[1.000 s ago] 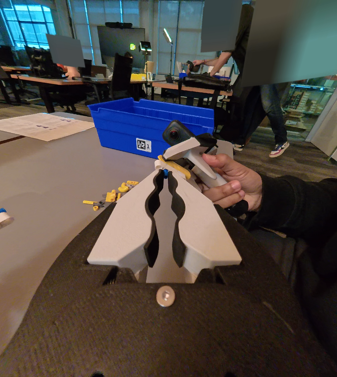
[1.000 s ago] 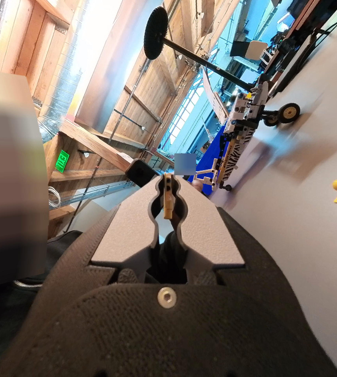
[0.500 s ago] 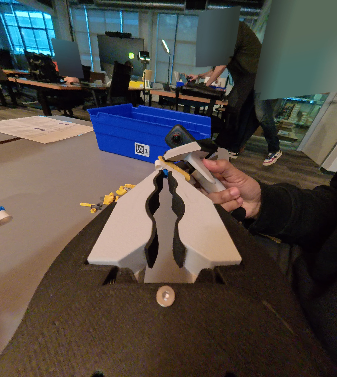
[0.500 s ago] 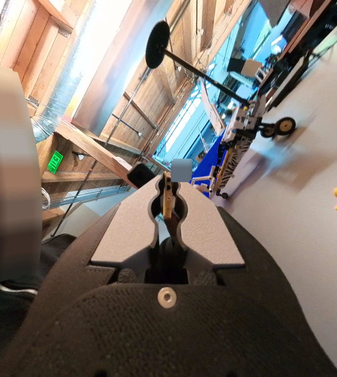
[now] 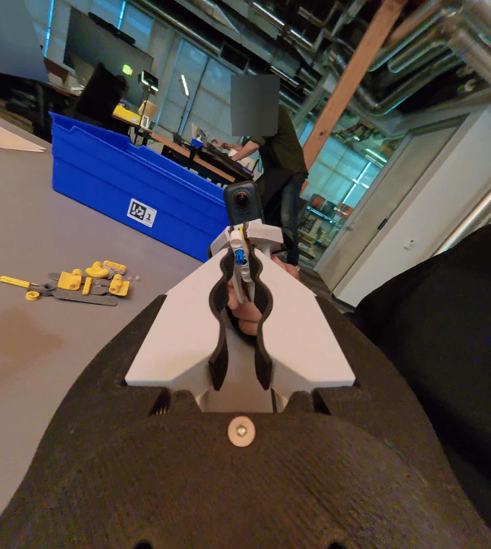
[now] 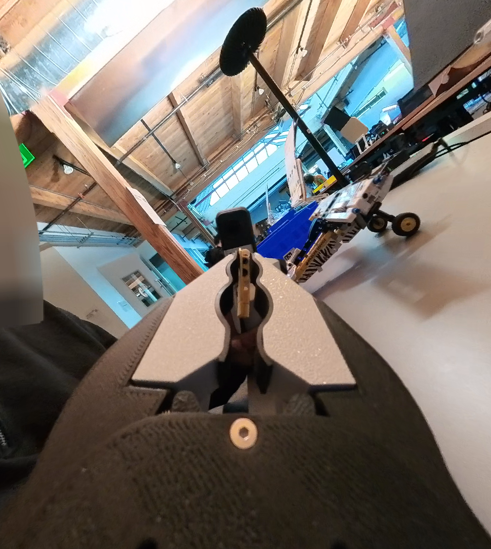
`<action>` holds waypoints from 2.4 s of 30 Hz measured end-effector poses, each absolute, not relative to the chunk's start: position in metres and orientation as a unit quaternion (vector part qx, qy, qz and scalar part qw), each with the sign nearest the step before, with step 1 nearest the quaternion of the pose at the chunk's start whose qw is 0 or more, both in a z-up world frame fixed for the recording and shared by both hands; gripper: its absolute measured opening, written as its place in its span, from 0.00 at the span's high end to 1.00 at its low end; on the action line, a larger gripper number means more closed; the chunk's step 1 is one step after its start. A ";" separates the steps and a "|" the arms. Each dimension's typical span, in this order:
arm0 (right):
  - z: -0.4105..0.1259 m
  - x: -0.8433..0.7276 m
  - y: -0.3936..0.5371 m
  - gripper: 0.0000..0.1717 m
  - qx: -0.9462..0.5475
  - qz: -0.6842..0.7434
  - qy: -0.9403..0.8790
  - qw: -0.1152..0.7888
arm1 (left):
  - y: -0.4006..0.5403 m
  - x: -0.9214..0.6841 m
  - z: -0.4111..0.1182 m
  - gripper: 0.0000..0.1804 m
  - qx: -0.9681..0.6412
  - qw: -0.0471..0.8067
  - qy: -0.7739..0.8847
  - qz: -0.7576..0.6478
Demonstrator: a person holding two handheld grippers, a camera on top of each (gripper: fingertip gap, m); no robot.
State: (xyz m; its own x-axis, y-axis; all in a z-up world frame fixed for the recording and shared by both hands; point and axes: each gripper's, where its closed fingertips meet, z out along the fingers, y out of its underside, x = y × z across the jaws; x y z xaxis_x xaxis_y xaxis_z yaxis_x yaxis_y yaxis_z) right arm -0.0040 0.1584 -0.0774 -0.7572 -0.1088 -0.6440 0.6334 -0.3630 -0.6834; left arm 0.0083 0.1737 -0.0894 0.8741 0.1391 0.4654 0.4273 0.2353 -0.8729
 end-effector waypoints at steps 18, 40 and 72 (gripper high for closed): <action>-0.068 -0.004 0.164 1.00 0.264 -0.810 0.494 0.173 | 0.171 0.005 -0.079 0.97 -0.540 0.790 -0.266 -0.119; -0.076 -0.006 0.167 0.85 0.251 -0.785 0.556 0.108 | 0.165 0.006 -0.074 0.98 -0.489 0.810 -0.269 -0.180; -0.074 -0.016 0.163 0.99 0.325 -0.813 0.398 0.275 | 0.168 -0.011 -0.072 0.97 -0.369 0.845 -0.342 -0.181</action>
State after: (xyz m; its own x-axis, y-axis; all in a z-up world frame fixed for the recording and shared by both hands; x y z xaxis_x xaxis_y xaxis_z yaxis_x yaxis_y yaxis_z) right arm -0.0156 0.1626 -0.0736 -0.6378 -0.1892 -0.7466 0.7057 -0.5318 -0.4681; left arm -0.0112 0.1676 -0.0719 0.7004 -0.0539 0.7118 0.5584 0.6624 -0.4994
